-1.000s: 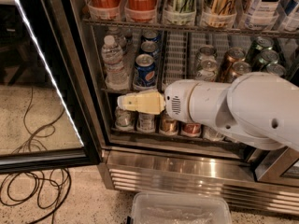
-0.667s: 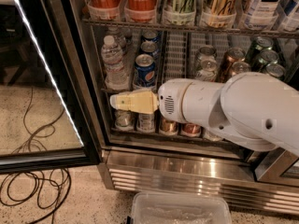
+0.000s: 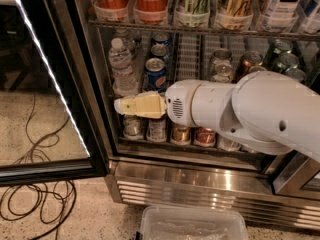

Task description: Pick pepsi can from middle shelf of fridge

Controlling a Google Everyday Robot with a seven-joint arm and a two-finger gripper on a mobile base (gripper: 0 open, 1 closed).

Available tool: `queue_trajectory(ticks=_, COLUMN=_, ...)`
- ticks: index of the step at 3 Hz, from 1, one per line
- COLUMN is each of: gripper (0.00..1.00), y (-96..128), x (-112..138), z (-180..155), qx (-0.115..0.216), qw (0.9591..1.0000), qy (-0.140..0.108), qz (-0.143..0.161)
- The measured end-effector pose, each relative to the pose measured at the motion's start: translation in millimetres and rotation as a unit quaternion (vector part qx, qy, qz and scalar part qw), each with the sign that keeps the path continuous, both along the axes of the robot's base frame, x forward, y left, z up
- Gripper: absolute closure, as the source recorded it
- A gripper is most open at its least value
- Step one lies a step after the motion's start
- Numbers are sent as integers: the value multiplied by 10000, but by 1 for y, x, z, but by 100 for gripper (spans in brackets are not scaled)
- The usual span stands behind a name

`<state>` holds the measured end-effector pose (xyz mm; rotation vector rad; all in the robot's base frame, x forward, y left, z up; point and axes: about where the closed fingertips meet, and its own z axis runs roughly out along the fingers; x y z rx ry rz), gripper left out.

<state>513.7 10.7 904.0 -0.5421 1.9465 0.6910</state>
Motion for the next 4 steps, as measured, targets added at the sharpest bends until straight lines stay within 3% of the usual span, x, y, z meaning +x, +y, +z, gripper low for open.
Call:
queue_trajectory(ticks=1, gripper=0, y=20, x=13, z=5, qx=-25, qw=9995, qy=-115, qz=279)
queue_trajectory(ticks=2, gripper=0, y=31, x=29, z=-1, qx=-70, qw=9994, qy=-76, qz=338)
queue_trajectory(ticks=4, gripper=0, y=35, x=45, z=-20, qx=-381, qw=9992, qy=133, qz=42)
